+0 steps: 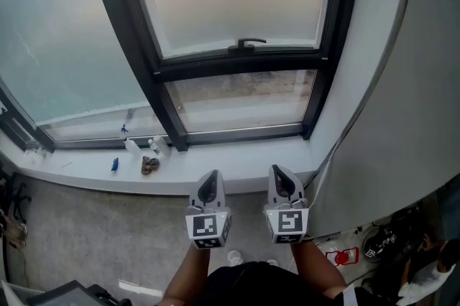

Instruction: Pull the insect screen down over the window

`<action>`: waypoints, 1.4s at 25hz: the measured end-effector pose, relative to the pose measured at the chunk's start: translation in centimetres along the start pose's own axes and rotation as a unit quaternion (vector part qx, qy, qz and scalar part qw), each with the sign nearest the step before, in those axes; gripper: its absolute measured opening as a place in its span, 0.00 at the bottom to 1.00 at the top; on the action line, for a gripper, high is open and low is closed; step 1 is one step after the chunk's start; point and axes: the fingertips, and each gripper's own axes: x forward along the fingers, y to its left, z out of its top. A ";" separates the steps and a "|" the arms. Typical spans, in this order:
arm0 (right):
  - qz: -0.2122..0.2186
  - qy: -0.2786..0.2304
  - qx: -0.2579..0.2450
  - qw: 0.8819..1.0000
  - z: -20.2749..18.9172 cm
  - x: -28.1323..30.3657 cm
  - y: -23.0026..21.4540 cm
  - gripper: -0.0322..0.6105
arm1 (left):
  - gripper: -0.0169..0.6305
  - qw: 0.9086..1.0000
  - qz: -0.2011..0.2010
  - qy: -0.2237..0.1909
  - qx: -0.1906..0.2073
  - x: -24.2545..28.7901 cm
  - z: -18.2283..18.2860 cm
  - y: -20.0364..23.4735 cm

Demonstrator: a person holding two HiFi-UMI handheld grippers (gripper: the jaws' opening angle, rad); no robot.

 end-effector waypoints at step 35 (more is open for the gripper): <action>0.015 0.010 -0.012 1.000 -0.5 16.1 -3.8 0.05 | 0.03 0.999 -0.022 0.017 0.023 15.6 -0.2 5.3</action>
